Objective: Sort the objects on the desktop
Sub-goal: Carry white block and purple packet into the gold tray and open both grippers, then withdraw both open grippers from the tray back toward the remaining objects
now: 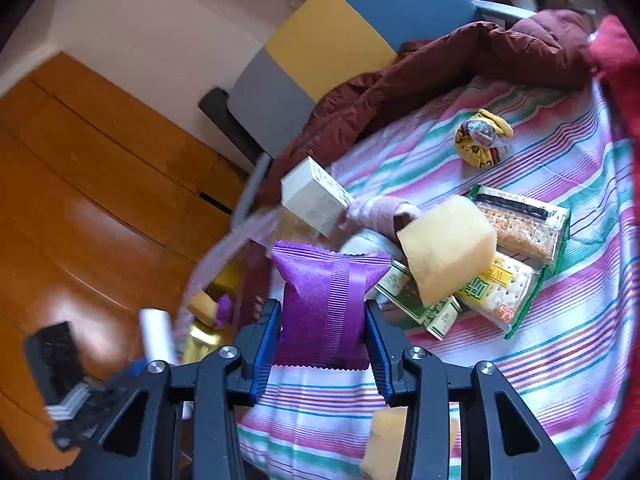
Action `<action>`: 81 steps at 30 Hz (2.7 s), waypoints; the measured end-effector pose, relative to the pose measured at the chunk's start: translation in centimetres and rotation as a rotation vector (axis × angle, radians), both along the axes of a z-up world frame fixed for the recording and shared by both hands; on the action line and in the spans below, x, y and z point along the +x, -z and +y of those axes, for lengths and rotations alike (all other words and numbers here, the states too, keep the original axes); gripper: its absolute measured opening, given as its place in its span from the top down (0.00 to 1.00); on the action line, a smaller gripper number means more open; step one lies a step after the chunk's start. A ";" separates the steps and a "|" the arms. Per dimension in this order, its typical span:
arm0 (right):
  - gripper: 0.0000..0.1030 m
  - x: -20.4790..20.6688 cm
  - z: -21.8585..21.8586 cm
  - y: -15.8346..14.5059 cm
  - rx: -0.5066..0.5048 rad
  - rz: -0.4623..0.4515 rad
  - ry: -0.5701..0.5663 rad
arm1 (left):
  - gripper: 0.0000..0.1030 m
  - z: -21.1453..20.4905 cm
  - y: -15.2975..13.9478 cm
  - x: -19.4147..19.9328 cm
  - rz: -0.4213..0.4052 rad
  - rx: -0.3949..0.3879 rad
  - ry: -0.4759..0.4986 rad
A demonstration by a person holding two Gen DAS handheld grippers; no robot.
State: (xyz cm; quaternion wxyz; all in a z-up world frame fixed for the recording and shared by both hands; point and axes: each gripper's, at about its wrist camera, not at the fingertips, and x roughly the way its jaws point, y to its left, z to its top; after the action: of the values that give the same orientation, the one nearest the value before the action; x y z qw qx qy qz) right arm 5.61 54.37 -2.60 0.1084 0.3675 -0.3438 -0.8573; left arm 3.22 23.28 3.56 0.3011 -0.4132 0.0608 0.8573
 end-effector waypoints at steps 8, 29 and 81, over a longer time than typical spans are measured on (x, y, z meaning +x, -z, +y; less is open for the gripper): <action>0.58 -1.1 -7.4 -3.5 0.219 0.001 -0.121 | 0.42 -11.2 -1.6 -2.0 0.051 0.041 -0.149; 0.58 -8.9 -31.9 -1.1 0.197 -0.038 -0.511 | 0.40 -24.0 7.1 -7.1 -0.074 0.008 -0.309; 0.10 -2.6 -30.2 -1.8 0.574 0.095 -0.184 | 0.34 -22.1 4.6 -3.3 0.093 -0.083 -0.396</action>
State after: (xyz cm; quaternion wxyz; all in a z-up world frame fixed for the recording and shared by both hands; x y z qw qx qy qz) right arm 2.98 24.21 -0.85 0.0933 0.3722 -0.0471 -0.9222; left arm -0.12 1.18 -1.07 0.1064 -0.3893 0.0276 0.9145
